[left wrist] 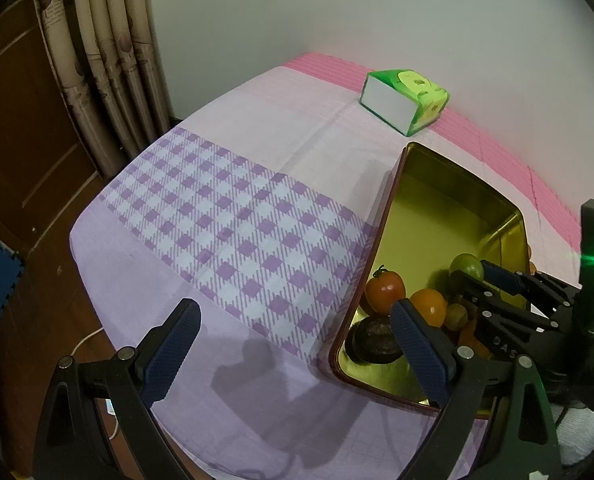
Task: Organize fruits
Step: 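Open the right gripper to release the green tomato into the tray, then move the right gripper to the orange tangerine and close on it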
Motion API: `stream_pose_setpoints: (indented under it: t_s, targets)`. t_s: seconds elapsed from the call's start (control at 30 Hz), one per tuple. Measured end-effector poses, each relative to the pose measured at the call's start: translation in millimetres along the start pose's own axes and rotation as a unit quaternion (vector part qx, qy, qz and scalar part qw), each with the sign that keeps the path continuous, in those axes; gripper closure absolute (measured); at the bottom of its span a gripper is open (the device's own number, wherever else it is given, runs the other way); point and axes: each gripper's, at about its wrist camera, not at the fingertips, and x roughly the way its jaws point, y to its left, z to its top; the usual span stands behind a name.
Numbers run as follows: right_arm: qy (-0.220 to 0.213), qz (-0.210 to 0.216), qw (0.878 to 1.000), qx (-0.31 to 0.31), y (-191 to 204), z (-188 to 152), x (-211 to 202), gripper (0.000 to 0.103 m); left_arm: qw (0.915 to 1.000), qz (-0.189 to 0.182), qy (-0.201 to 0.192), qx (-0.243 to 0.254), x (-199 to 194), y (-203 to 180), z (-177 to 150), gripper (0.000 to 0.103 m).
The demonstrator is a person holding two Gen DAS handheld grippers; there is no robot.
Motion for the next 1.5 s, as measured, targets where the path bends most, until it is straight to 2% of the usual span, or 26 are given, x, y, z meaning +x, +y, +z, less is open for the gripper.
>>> stream_pose_setpoints:
  t_s: [0.13,0.2,0.47,0.6,0.73,0.87,1.03,1.5]
  targets:
    - [-0.01,0.006,1.0,0.001,1,1,-9,0.063,1.0,0.002,0.005,0.001,2,-1,0,0.009]
    - [-0.015,0.011,1.0,0.001,1,2,-13,0.055,1.0,0.002,0.006,0.002,2,-1,0,0.009]
    - [-0.055,0.017,0.998,0.022,-15,-1,-48,0.054,1.0,0.001,0.0,0.004,1,-2,-1,0.009]
    - [-0.07,0.0,0.997,0.046,-43,-12,-68,0.054,1.0,0.002,0.0,0.002,0,-2,0,0.009]
    - [-0.065,-0.029,0.995,0.067,-72,-30,-74,0.054,1.0,0.003,-0.002,0.002,-1,-2,0,0.009]
    - [-0.048,-0.046,0.994,0.087,-95,-50,-68,0.053,1.0,0.005,-0.003,0.004,-1,-3,-1,0.009]
    - [-0.03,-0.048,0.994,0.096,-102,-64,-50,0.054,1.0,0.006,-0.005,0.006,-1,-4,-1,0.009]
    - [-0.031,-0.062,0.992,0.104,-109,-53,-13,0.054,0.9999,0.006,-0.004,0.01,1,-7,0,0.009]
